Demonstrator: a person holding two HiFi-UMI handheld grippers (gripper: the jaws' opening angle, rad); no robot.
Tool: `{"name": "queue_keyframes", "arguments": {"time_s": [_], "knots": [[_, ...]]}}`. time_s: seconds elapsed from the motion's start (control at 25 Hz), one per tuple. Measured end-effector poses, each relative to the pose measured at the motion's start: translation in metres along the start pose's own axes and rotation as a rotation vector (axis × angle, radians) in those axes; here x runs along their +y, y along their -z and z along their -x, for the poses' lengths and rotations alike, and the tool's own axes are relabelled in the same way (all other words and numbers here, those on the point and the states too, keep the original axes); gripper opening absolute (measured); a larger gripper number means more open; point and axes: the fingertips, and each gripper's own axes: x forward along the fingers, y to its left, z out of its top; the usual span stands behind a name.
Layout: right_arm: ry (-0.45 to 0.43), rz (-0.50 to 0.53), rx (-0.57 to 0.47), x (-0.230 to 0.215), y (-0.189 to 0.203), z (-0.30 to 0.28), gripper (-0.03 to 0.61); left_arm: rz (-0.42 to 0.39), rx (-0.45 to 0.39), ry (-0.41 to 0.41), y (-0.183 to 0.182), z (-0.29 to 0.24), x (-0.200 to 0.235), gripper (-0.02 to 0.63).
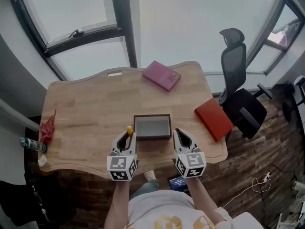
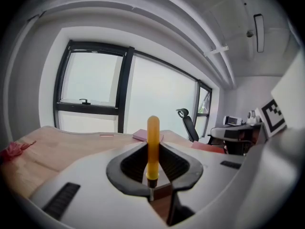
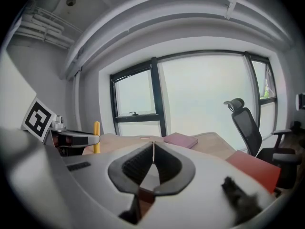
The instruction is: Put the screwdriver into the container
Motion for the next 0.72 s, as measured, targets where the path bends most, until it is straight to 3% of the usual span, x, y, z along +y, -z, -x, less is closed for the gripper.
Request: {"name": "queue_keyframes", "arguments": {"time_s": [0.28,0.72], "knots": [[0.044,0.008,0.032,-0.008,0.0,-0.047,0.032,0.025,0.032,0.052,-0.002,-0.048,0.029,0.078],[0.055,0.008,0.045,-0.016,0.001,-0.057,0.032,0.033,0.042,0.074,-0.003,-0.068,0.028,0.078]]}}
